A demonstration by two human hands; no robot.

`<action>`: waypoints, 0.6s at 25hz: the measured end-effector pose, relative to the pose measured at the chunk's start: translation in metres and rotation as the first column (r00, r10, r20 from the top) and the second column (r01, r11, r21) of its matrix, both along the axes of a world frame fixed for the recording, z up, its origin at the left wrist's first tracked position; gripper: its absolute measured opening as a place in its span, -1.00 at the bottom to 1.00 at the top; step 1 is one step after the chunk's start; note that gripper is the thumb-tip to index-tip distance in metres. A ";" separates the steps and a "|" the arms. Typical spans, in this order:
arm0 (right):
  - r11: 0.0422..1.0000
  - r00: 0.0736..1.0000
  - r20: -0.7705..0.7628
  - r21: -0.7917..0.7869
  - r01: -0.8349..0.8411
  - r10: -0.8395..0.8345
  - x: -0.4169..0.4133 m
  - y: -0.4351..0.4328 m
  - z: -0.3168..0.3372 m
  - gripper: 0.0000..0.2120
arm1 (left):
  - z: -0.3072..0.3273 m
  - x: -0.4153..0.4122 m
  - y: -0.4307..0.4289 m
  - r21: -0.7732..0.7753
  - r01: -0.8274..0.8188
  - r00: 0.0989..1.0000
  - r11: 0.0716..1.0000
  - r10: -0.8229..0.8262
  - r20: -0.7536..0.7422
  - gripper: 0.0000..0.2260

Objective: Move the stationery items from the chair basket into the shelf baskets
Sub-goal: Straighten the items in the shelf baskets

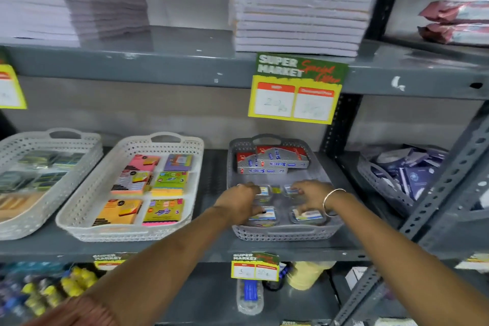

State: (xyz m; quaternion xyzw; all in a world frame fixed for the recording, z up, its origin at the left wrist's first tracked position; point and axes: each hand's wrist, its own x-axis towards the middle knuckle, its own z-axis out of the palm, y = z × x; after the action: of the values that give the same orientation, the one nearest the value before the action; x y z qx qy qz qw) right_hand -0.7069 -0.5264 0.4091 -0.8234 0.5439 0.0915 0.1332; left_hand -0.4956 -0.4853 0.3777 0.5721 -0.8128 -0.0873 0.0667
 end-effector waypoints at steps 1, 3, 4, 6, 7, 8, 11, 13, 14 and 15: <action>1.000 0.999 0.050 -0.026 -0.002 0.003 0.012 -0.005 0.008 -0.45 | 0.008 0.010 0.005 -0.073 -0.008 1.000 0.997 0.006 -0.029 -0.63; 0.996 0.992 0.121 -0.091 -0.011 0.022 0.044 -0.013 0.026 -0.53 | 0.023 0.038 0.013 -0.227 -0.041 0.997 0.973 0.025 -0.071 -0.67; 0.991 0.988 0.146 -0.132 -0.030 0.050 0.064 -0.016 0.034 -0.57 | 0.028 0.059 0.014 -0.293 -0.073 0.995 0.953 0.048 -0.091 -0.69; 0.978 0.971 0.219 -0.203 -0.052 0.097 0.111 -0.017 0.046 -0.65 | 0.037 0.111 0.019 -0.362 -0.158 0.980 0.919 0.101 -0.172 -0.74; 0.975 0.954 0.278 -0.214 -0.052 0.112 0.137 -0.015 0.050 -0.68 | 0.042 0.141 0.022 -0.374 -0.209 0.966 0.904 0.132 -0.220 -0.76; 0.975 0.937 0.327 -0.217 -0.055 0.126 0.162 -0.011 0.054 -0.71 | 0.046 0.173 0.026 -0.376 -0.265 0.948 0.888 0.169 -0.269 -0.77; 0.957 0.909 0.359 -0.265 -0.119 0.213 0.249 0.009 0.058 -0.77 | 0.053 0.286 0.046 -0.322 -0.409 0.895 0.854 0.307 -0.324 -0.70; 0.942 0.889 0.360 -0.280 -0.185 0.282 0.316 0.025 0.056 -0.76 | 0.049 0.371 0.060 -0.244 -0.456 0.883 0.856 0.400 -0.245 -0.65; 0.936 0.881 0.359 -0.283 -0.211 0.308 0.354 0.033 0.054 -0.75 | 0.046 0.415 0.068 -0.210 -0.458 0.885 0.864 0.422 -0.196 -0.63; 0.931 0.872 0.362 -0.279 -0.235 0.329 0.384 0.041 0.051 -0.74 | 0.044 0.447 0.074 -0.179 -0.457 0.887 0.871 0.432 -0.160 -0.60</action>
State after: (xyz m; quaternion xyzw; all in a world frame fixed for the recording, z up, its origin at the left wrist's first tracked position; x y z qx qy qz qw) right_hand -0.3232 -0.4859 0.4602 -0.9050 0.3848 -0.1242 0.1327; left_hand -0.0486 -0.4113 0.4219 0.7274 -0.6586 -0.0155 0.1921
